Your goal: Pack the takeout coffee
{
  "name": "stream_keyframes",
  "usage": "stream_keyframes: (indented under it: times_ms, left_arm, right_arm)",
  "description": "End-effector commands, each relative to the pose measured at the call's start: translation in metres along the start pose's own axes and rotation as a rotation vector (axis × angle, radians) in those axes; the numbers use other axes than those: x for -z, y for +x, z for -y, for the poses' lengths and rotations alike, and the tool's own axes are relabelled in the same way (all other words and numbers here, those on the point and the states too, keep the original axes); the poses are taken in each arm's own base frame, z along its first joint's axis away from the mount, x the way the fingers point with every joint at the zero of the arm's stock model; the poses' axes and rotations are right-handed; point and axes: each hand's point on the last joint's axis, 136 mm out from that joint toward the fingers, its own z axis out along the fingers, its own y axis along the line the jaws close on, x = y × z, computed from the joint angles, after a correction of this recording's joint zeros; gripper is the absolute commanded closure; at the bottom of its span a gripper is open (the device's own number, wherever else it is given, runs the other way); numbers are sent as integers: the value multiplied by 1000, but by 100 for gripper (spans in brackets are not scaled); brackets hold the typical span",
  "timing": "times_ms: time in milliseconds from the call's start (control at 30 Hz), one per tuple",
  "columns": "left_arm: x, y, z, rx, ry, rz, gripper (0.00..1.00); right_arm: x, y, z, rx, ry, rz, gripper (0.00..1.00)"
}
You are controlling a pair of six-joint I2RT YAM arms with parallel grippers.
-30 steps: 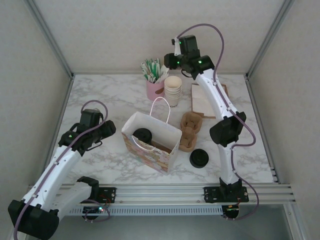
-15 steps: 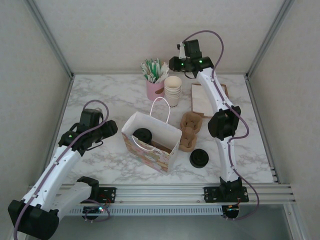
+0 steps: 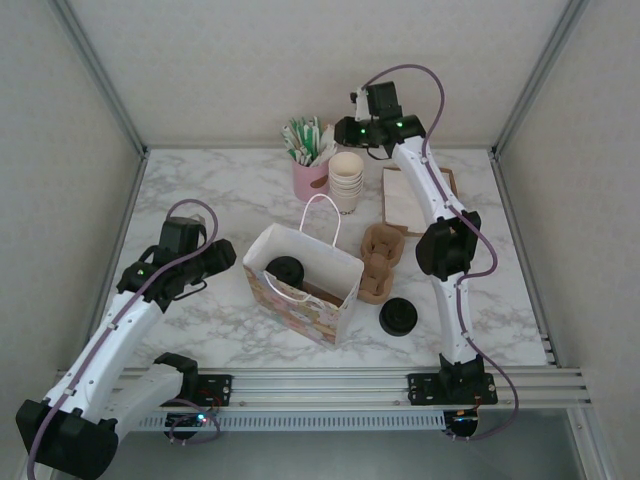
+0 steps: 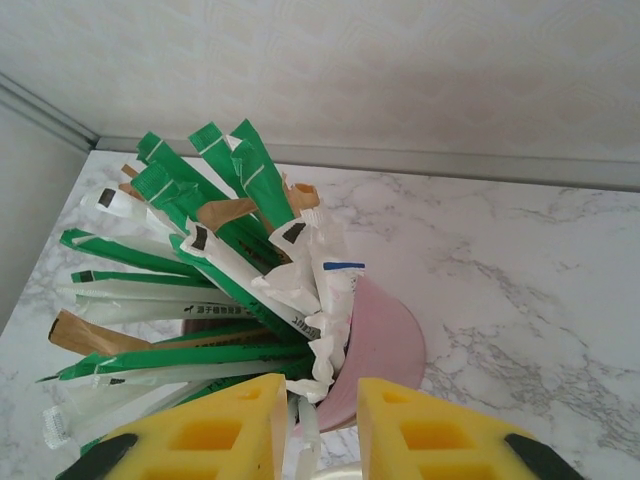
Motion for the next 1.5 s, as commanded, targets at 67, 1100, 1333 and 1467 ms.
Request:
stream_keyframes:
  times_ms: [67, 1100, 1333, 1467]
  left_arm:
    - [9, -7, 12, 5, 49, 19, 43]
    - [11, -10, 13, 14, 46, 26, 43]
    - [10, -10, 13, 15, 47, 25, 43]
    - [9, -10, 13, 15, 47, 23, 43]
  right_arm:
    - [-8, 4, -2, -10, -23, -11, 74]
    - [-24, 5, -1, -29, -50, -10, 75]
    - [-20, -5, -4, -18, -51, 20, 75]
    - [-20, -7, -6, -19, -57, 26, 76]
